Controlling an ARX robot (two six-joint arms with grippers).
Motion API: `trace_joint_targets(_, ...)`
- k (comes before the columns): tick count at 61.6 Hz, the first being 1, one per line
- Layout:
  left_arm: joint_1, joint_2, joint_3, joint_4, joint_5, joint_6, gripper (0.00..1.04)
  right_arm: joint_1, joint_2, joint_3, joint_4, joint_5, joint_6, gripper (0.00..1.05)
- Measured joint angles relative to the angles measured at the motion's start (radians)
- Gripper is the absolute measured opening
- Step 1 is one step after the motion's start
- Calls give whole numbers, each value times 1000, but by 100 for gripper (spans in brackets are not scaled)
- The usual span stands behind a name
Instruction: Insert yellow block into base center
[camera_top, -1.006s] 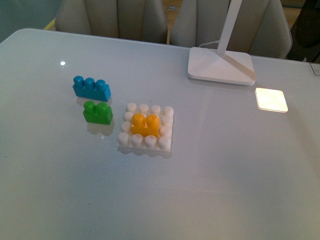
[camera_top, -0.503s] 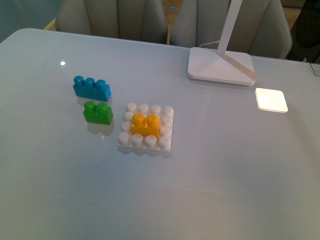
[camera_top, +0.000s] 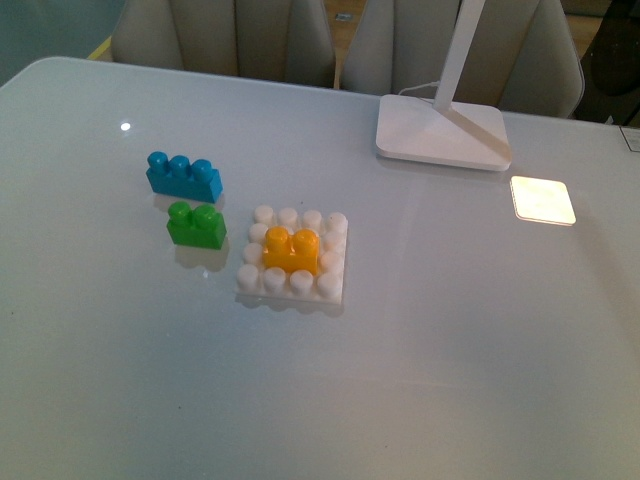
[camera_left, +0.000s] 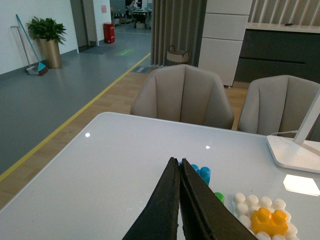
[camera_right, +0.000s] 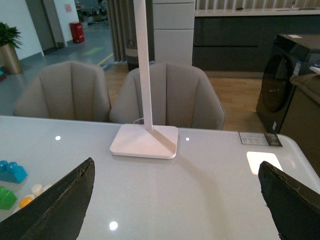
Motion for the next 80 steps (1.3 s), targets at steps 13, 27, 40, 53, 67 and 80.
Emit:
trace_joint_targets(13,0,0,0,0,0,0,39,0,0,0,0,0,0,96)
trace_joint_targets(27,0,0,0,0,0,0,81,0,0,0,0,0,0,96)
trace_joint_targets(40,0,0,0,0,0,2,97,0,0,0,0,0,0,96)
trace_joint_targets(53,0,0,0,0,0,2,97,0,0,0,0,0,0,96)
trace_joint_targets(67,0,0,0,0,0,2,97,0,0,0,0,0,0,96)
trace_joint_targets(80,0,0,0,0,0,2,97,0,0,0,0,0,0,96)
